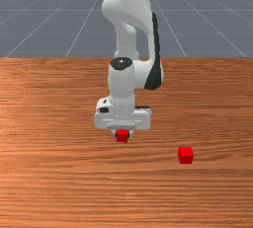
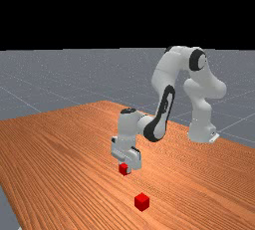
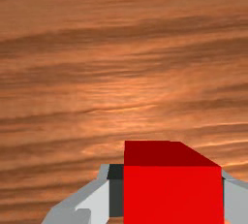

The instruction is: Stack all the cube

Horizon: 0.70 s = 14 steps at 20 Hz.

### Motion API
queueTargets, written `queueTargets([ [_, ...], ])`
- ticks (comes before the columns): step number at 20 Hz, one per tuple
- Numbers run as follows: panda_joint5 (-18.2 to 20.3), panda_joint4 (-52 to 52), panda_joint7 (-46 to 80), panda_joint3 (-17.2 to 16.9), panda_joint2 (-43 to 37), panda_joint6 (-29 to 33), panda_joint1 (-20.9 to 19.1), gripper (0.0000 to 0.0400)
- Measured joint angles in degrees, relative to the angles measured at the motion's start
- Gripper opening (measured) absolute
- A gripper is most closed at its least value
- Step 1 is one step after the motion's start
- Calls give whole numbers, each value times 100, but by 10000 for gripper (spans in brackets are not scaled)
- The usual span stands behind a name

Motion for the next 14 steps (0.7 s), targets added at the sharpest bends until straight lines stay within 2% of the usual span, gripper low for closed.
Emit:
queueTargets([
  [3,1,-159,213,-99,-264,-85,125,189],
  [7,-140,616,501,-51,-426,-1239,352,189],
  [11,-88,1672,747,264,17,-1615,674,189],
  [14,-169,2361,929,263,646,-1669,817,189],
])
